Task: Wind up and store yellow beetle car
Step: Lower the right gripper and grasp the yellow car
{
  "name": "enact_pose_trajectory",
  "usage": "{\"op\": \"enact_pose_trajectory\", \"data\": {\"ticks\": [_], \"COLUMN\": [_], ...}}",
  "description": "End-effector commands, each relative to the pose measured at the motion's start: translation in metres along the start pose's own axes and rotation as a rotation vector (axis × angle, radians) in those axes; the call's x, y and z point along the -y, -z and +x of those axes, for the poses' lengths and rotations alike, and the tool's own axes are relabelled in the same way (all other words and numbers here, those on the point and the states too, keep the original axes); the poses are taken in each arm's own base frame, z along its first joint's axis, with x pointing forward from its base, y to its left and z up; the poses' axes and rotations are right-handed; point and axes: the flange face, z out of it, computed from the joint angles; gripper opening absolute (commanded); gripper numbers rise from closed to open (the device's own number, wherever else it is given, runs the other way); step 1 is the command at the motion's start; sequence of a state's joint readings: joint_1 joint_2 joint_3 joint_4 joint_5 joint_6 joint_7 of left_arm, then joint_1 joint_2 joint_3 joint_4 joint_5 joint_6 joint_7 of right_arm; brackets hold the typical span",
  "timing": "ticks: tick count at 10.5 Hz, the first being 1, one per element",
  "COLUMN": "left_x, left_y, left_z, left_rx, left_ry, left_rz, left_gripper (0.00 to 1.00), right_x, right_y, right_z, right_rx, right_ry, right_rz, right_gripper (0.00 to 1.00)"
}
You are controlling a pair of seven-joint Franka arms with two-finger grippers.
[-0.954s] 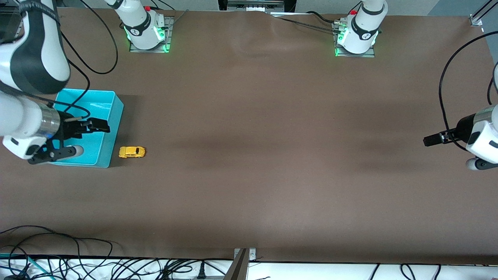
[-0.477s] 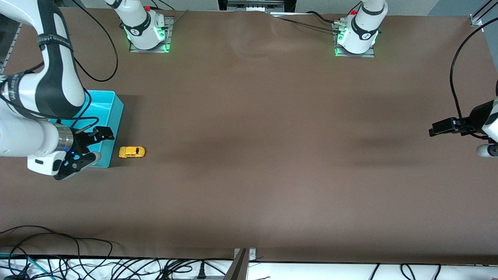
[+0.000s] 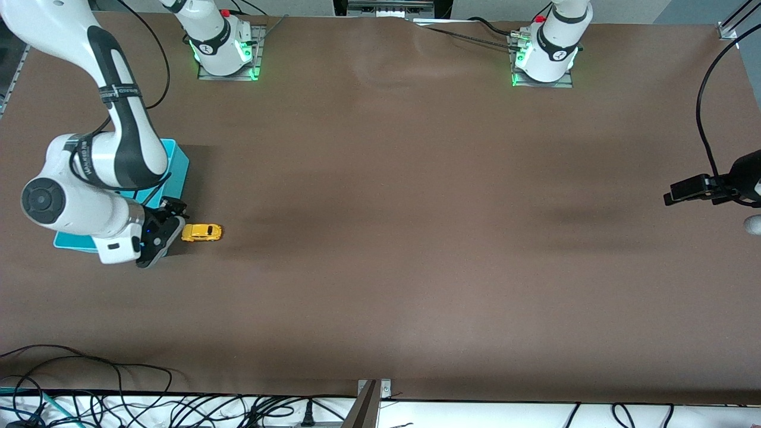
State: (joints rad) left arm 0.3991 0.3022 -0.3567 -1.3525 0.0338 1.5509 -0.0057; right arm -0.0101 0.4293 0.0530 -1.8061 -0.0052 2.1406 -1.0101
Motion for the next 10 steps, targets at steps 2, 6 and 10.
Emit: {"op": "enact_pose_trajectory", "data": {"ticks": [2, 6, 10], "left_x": [-0.001, 0.0, -0.001], "left_y": [0.007, 0.006, 0.007], "left_z": [-0.006, -0.005, -0.006], "left_rx": [0.001, 0.003, 0.001], "left_ry": [-0.02, -0.019, -0.02], "left_rz": [-0.013, -0.013, -0.013], "left_gripper": [1.0, 1.0, 1.0], "right_x": [0.058, 0.052, 0.044], "right_y": [-0.031, -0.065, -0.093], "right_z": [-0.024, -0.031, -0.027], "right_rx": [-0.05, -0.06, -0.075], "right_ry": [0.186, 0.342, 0.452], "right_rz": [-0.115, -0.149, -0.197], "right_gripper": [1.0, 1.0, 1.0]}}
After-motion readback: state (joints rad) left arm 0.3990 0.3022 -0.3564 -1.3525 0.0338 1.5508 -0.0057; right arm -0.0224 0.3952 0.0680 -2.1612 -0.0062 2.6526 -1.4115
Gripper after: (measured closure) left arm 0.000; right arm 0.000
